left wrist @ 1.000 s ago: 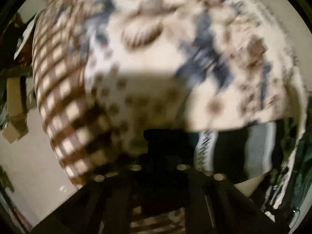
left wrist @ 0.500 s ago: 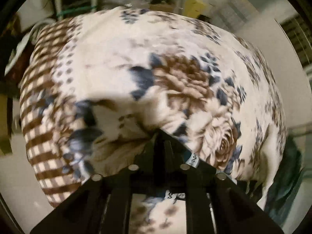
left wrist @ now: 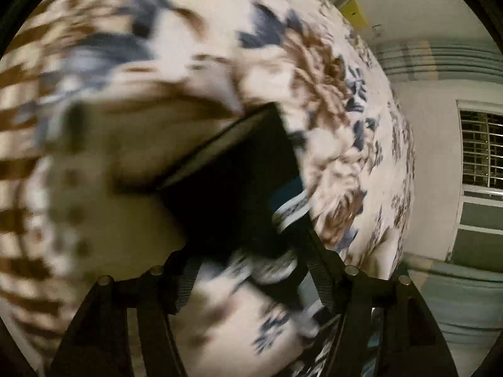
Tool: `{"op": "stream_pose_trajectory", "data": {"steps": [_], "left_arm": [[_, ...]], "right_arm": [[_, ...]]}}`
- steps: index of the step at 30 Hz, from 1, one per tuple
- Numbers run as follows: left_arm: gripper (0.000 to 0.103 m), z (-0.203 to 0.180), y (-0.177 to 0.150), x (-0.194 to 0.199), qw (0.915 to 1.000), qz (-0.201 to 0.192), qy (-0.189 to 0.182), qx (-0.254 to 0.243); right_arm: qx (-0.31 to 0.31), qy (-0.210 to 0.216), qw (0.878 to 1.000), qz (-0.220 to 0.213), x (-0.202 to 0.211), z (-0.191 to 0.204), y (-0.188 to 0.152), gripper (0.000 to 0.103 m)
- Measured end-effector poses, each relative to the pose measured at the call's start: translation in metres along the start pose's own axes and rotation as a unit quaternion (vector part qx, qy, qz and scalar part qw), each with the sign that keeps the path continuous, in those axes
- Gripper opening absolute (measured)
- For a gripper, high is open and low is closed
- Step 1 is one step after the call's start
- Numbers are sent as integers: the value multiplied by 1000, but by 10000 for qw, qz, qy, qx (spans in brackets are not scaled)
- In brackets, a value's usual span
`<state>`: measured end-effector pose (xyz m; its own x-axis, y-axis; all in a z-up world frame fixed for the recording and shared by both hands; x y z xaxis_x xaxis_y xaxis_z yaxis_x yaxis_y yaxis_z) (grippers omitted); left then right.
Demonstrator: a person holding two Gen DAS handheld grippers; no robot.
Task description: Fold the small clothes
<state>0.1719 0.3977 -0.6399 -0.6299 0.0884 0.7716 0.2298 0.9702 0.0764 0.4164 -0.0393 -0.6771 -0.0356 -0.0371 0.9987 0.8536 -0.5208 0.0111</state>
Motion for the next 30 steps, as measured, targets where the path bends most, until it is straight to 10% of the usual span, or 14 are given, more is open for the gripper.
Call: {"op": "stream_pose_trajectory", "data": {"steps": [3, 5, 11, 15, 19, 25, 30], "left_arm": [[58, -21, 16, -10, 9989, -270, 198, -343], [9, -36, 23, -12, 9954, -397, 439, -749], [7, -110, 23, 6, 9640, -706, 1014, -2354], [7, -189, -16, 20, 9209, -809, 1112, -3648], [7, -283, -99, 6, 8714, -608, 784, -4804], [7, -377, -260, -60, 8313, 361, 86, -5545], [7, -427, -425, -119, 7792, 1223, -360, -6136]], "right_arm": [[44, -282, 9991, -310, 6, -9, 13, 93], [-1, -327, 9987, -385, 8, -17, 22, 93], [-240, -171, 9984, -483, 15, -36, 57, 93], [-541, 224, 9976, -358, 19, -48, 82, 93], [-798, 574, 9951, -61, 15, -75, 102, 93], [-1095, 865, 9901, 171, 15, -146, 160, 93], [-1273, 834, 9883, 132, 20, -226, 213, 93]]}}
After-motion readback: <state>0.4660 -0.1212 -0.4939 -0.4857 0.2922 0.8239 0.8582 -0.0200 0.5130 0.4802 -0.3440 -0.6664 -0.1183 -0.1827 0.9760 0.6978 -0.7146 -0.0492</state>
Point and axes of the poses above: each gripper's, at about its wrist camera, not at the fingertips, and x roughly against the way its jaws point, z to its left, y to its top, the point moved 5 cm from there along -x, roughly the way its jaws point, and after that the axes turned 15 degrees about -x, right-handed, at the moved point
